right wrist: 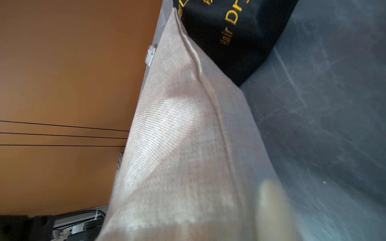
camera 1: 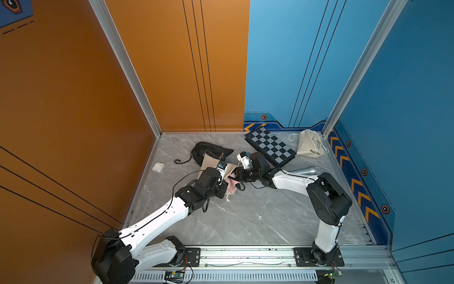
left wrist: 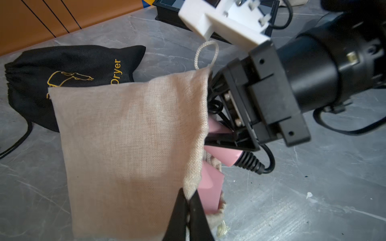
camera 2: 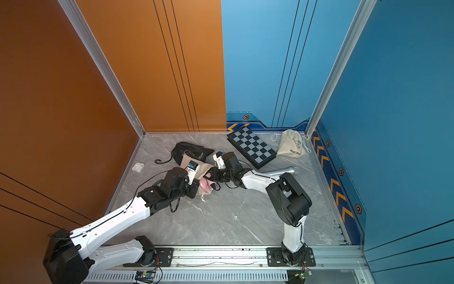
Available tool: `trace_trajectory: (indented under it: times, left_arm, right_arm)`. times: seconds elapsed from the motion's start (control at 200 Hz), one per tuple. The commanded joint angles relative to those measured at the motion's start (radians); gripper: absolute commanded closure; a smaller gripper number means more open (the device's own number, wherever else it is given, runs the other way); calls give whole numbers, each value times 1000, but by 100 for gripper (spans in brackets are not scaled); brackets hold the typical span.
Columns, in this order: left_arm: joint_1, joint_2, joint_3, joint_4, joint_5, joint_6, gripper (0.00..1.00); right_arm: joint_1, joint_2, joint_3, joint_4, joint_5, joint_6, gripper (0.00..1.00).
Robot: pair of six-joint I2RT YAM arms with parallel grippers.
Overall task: Pack away hair dryers
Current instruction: Place the hair dryer in the drawstring bag.
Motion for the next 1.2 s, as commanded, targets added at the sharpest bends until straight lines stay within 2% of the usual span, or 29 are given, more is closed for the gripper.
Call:
trace_trajectory:
  times: [0.0, 0.14, 0.35, 0.596, 0.786, 0.931, 1.191]
  left_arm:
    - [-9, -21, 30, 15, 27, -5, 100]
    - [-10, -25, 18, 20, 33, -17, 100]
    - [-11, -48, 14, 38, 42, -36, 100]
    - [-3, -21, 32, 52, 37, -57, 100]
    - [14, -10, 50, 60, 43, -73, 100]
    - [28, -5, 69, 47, 58, -76, 100]
    - [46, -16, 75, 46, 82, -84, 100]
  right_arm:
    - [-4, -19, 54, -71, 44, -40, 70]
    - [-8, -12, 69, -95, 31, -11, 64]
    - [-15, -31, 72, -135, 28, 7, 46]
    - [-17, -101, 47, -194, 38, -12, 31]
    - [-32, -181, -10, -245, 40, -74, 29]
    - [-40, -253, -64, -284, 88, -184, 31]
    - [-39, -307, -153, -205, 152, -358, 35]
